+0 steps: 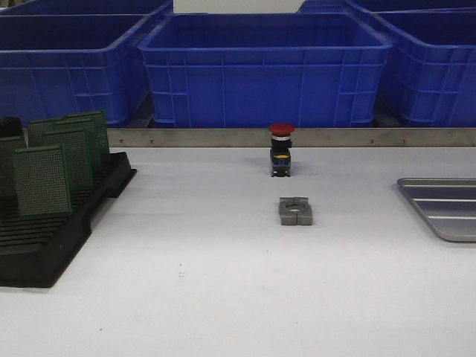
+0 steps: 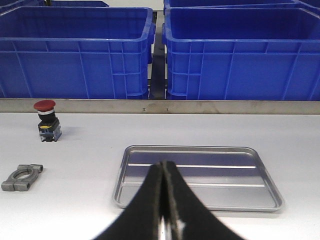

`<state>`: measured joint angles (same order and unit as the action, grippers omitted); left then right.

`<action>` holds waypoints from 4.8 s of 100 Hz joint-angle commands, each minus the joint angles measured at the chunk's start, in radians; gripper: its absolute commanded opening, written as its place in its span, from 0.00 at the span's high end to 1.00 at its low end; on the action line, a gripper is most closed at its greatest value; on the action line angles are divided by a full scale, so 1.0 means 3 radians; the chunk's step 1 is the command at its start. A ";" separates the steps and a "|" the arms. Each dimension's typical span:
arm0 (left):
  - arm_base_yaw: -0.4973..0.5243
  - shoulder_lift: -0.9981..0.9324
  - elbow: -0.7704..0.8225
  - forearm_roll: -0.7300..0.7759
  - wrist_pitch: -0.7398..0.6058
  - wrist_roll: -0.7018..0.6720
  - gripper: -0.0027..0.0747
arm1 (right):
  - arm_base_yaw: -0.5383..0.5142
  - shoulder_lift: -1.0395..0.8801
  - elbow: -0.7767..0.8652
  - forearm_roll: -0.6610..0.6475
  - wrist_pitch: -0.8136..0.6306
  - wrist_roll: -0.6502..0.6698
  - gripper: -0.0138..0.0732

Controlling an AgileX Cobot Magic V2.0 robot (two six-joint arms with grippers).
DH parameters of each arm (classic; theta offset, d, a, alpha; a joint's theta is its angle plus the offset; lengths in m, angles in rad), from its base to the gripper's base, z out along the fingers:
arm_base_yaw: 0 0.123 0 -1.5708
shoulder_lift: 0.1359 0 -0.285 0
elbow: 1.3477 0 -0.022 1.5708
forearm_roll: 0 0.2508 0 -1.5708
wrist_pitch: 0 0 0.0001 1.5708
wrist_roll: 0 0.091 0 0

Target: Place circuit board on tray

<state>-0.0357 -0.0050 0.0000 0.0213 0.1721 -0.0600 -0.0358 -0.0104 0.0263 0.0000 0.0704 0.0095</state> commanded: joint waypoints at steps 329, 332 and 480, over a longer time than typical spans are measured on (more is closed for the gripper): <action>-0.0032 0.5981 -0.4601 -0.1508 0.2818 0.5130 0.99 | -0.0012 -0.0088 -0.0040 -0.0030 -0.0265 -0.0009 0.91; -0.0032 0.5981 -0.4601 -0.1508 0.2876 0.5130 0.99 | -0.0012 -0.0088 -0.0040 -0.0030 -0.0265 -0.0009 0.91; -0.1673 0.5929 -0.4927 -0.3289 0.3670 0.5106 0.99 | -0.0012 -0.0088 -0.0040 -0.0033 -0.0262 -0.0009 0.91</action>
<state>-0.5194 1.8307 -1.4453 -0.8935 1.2052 1.4824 -0.0358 -0.0104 0.0263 0.0000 0.0704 0.0095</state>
